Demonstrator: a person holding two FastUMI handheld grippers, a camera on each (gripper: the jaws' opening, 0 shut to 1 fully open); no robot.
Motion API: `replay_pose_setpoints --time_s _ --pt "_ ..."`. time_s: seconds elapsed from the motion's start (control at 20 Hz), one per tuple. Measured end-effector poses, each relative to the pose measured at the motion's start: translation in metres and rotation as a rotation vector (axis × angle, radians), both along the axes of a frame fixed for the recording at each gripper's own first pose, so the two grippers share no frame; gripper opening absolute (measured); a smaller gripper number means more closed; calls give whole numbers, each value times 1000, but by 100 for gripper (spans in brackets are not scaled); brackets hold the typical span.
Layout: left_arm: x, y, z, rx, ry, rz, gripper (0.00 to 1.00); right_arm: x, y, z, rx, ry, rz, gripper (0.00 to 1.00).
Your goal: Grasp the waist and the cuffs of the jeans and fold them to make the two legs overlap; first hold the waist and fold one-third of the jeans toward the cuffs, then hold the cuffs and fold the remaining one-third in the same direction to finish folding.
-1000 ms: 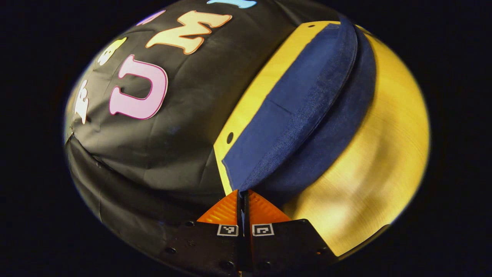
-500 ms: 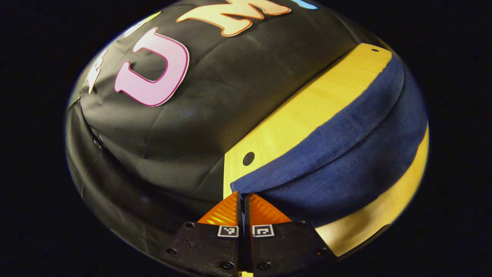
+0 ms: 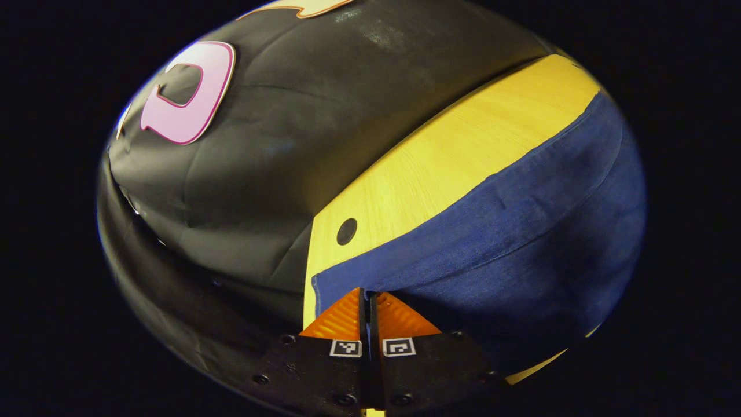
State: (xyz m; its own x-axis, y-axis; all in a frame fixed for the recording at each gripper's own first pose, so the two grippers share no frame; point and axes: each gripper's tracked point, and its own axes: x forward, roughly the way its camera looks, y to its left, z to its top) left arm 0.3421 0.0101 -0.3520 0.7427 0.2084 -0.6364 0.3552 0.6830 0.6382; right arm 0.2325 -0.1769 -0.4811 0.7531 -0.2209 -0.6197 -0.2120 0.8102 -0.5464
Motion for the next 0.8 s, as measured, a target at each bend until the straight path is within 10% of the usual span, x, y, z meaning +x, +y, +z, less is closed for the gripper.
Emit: replay_pose_setpoints --time_s 0.15,0.2,0.35,0.8 --pt "-6 -5 18 -168 -38 47 6 -5 10 51 186 -68 -59 76" --pt "-7 -9 25 -226 -63 58 29 2 5 58 227 -108 -79 100" --pt "-17 -29 69 -370 -187 55 96 -9 2 97 366 -191 -129 100" --pt "-42 -40 143 -609 -302 -27 95 -64 -72 114 429 -212 -388 99"
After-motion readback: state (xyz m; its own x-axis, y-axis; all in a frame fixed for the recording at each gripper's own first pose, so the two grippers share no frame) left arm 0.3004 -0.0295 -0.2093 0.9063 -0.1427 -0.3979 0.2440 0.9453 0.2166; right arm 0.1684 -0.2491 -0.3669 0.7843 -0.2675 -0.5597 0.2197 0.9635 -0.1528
